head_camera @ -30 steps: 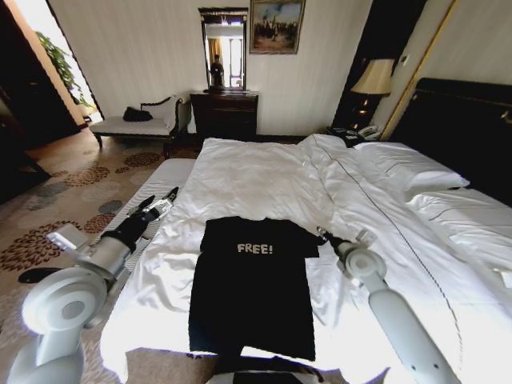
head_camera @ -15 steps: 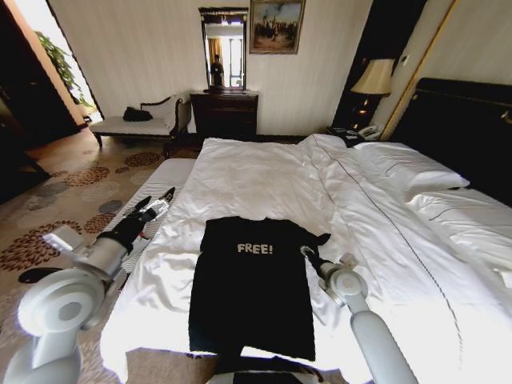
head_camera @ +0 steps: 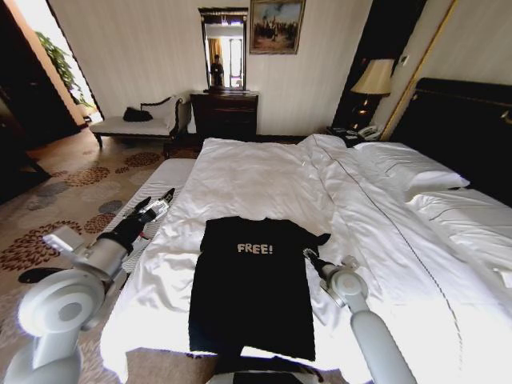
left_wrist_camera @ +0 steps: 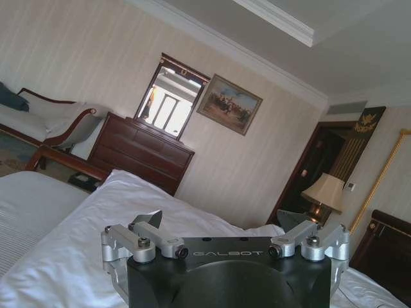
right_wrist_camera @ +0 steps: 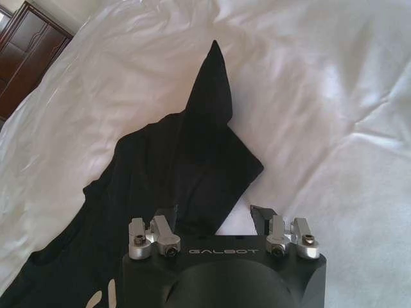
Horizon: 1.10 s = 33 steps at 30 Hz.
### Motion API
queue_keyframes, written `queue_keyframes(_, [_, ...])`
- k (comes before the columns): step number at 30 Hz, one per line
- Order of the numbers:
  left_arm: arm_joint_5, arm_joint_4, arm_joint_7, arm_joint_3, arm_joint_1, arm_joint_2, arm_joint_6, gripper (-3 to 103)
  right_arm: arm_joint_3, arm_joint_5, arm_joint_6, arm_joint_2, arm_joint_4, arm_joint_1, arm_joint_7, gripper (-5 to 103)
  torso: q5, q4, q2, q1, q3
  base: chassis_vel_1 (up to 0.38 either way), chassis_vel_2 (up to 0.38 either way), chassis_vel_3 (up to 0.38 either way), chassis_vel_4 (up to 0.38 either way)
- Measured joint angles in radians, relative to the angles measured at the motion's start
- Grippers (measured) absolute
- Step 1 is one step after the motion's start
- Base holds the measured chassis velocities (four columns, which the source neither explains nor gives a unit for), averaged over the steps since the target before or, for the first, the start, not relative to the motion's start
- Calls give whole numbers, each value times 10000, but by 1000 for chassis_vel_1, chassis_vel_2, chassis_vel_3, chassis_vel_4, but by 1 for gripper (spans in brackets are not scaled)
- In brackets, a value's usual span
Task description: Fold the clothes on the bed.
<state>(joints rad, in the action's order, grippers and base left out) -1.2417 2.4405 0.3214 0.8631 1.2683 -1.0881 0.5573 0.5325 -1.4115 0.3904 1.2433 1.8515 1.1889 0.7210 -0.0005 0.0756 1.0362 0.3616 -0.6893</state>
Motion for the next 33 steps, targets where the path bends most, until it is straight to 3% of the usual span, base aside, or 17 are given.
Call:
queue_keyframes(2, [2, 4, 0, -7, 0, 0, 0, 100, 19, 1, 0, -1, -49, -37, 0, 66, 1, 1, 0, 0, 0, 0, 0, 0, 0])
queue_keyframes(6, [7, 18, 3, -14, 7, 0, 0, 100, 52, 7, -1, -9, -209, -195, 0, 57, 0, 0, 0, 0, 0, 0, 0, 0, 0])
queue_keyframes(8, [8, 38, 4, -6, 21, 0, 0, 100, 55, 19, -1, -26, -365, -313, -2, 46, 0, -1, 0, 0, -1, 0, 0, 0, 0])
queue_keyframes(10, [8, 42, 4, 0, 25, 1, 0, 100, 55, 27, -1, -32, -417, -347, -3, 46, 0, -1, 0, 0, 0, 0, 0, 0, 0])
queue_keyframes(14, [8, 48, 6, 18, 27, 11, 0, 100, 92, 121, -10, -58, -697, -453, -32, 24, 0, -1, 0, 0, 0, 0, 0, 0, 0])
queue_keyframes(17, [8, 45, 6, 18, 17, 9, 0, 100, 122, 136, -16, -69, -710, -425, -44, 18, 0, 0, 0, 0, -1, 0, 0, 0, 0])
queue_keyframes(20, [9, 34, 6, -4, 2, -8, 0, 100, 172, 148, -19, -77, -674, -342, -53, 3, 0, 0, 0, 0, 0, 0, 0, 0, 0])
queue_keyframes(33, [15, -19, 8, -21, -35, -9, -2, 100, 362, 311, -100, 41, -172, 118, -20, 0, 0, -1, 0, 0, 0, 0, 0, 0, 0])
